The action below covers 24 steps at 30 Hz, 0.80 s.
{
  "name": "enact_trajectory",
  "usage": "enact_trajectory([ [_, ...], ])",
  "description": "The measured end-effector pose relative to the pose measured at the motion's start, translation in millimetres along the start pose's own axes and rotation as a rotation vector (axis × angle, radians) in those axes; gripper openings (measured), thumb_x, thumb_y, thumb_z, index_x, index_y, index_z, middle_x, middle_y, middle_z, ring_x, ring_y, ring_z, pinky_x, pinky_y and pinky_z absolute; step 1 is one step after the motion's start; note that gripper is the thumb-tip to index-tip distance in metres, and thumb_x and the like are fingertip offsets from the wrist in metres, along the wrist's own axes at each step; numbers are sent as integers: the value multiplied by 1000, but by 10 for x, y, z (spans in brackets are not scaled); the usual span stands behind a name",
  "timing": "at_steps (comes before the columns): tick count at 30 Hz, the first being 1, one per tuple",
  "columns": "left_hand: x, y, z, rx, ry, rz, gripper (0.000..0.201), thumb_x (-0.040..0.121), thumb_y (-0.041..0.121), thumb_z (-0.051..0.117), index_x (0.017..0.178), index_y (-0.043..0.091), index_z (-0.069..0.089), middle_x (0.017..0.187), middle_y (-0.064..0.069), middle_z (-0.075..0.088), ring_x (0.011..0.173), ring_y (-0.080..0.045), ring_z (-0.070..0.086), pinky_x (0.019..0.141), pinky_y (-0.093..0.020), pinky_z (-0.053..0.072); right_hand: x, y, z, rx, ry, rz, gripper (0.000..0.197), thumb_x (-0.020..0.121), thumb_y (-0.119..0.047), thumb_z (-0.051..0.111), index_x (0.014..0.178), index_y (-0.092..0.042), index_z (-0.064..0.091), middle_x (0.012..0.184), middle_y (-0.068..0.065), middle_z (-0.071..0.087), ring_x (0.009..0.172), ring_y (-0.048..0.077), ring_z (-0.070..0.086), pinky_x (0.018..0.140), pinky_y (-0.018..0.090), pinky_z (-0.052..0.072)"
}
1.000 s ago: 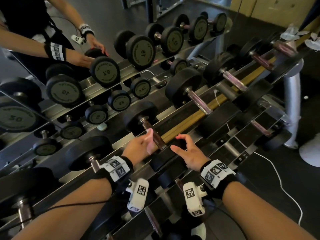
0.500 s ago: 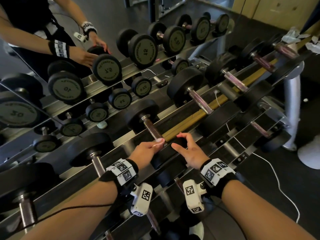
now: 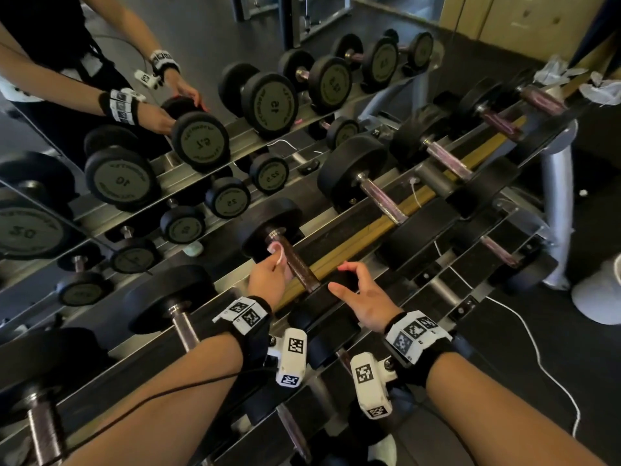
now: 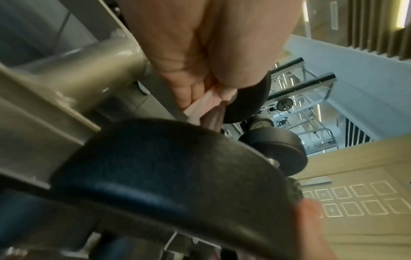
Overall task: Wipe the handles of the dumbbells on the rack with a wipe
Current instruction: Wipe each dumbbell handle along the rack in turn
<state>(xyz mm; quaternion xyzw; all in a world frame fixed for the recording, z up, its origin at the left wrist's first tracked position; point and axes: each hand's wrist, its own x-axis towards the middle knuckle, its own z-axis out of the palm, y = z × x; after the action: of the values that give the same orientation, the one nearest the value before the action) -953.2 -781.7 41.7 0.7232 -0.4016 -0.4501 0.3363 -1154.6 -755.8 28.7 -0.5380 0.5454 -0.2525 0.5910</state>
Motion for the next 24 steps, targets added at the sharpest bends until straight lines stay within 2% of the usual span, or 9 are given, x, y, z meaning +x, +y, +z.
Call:
enact_trajectory([
  [3,-181,-21,6,-277,-151,-160,26,104,26,47,103,8,65,98,-7,68,93,-16,65,90,-28,50,32,15,-4,9,-7,19,44,92,-40,64,127,-34,39,123,3,53,112,27,58,100,50,49],
  [5,-294,-69,13,-197,-210,-120,33,105,30,43,111,7,65,104,-10,69,97,-16,66,94,-29,52,38,12,-4,18,-9,26,43,92,-38,64,127,-34,39,124,4,53,114,27,58,101,50,49],
  [8,-386,-87,-43,16,-278,-4,38,105,34,41,116,10,68,111,-13,71,107,-23,67,105,-41,47,35,-6,-13,5,-13,26,43,92,-37,64,126,-35,39,120,-2,51,115,23,55,102,46,48],
  [11,-425,-39,-138,89,-351,93,39,103,37,46,107,9,71,101,-16,71,100,-26,67,102,-47,48,41,-9,-19,-31,-10,28,43,93,-37,63,127,-33,39,121,-2,50,115,20,52,102,42,45],
  [14,-541,86,-235,30,-388,182,30,101,43,50,109,25,72,106,-3,73,104,-17,68,98,-40,51,18,-40,2,-78,20,28,43,93,-37,63,128,-32,40,116,-6,50,111,16,51,98,35,43],
  [16,-624,148,-330,-44,-386,230,25,99,38,52,116,29,69,113,-2,71,110,-16,66,99,-40,49,0,-61,21,-119,46,30,42,93,-39,63,128,-30,41,114,-6,53,109,16,53,99,34,44],
  [19,-732,231,-494,-135,-339,203,21,97,24,55,113,29,67,112,-4,71,110,-20,66,103,-50,47,-27,-128,35,-214,83,67,44,93,-45,62,130,-29,43,121,-1,56,111,20,55,98,33,43],
  [22,-816,314,-623,-271,-318,135,44,94,-8,47,114,27,64,117,-7,68,113,-22,63,107,-49,45,-77,-255,58,-314,126,85,47,92,-40,65,134,-25,47,127,-1,56,117,19,54,102,32,41],
  [24,-859,376,-693,-327,-350,143,53,90,-16,46,115,29,62,115,-1,69,110,-16,64,104,-42,48,-127,-399,94,-328,157,7,44,92,-29,67,133,-24,51,135,-2,56,125,16,51,107,32,38],
])
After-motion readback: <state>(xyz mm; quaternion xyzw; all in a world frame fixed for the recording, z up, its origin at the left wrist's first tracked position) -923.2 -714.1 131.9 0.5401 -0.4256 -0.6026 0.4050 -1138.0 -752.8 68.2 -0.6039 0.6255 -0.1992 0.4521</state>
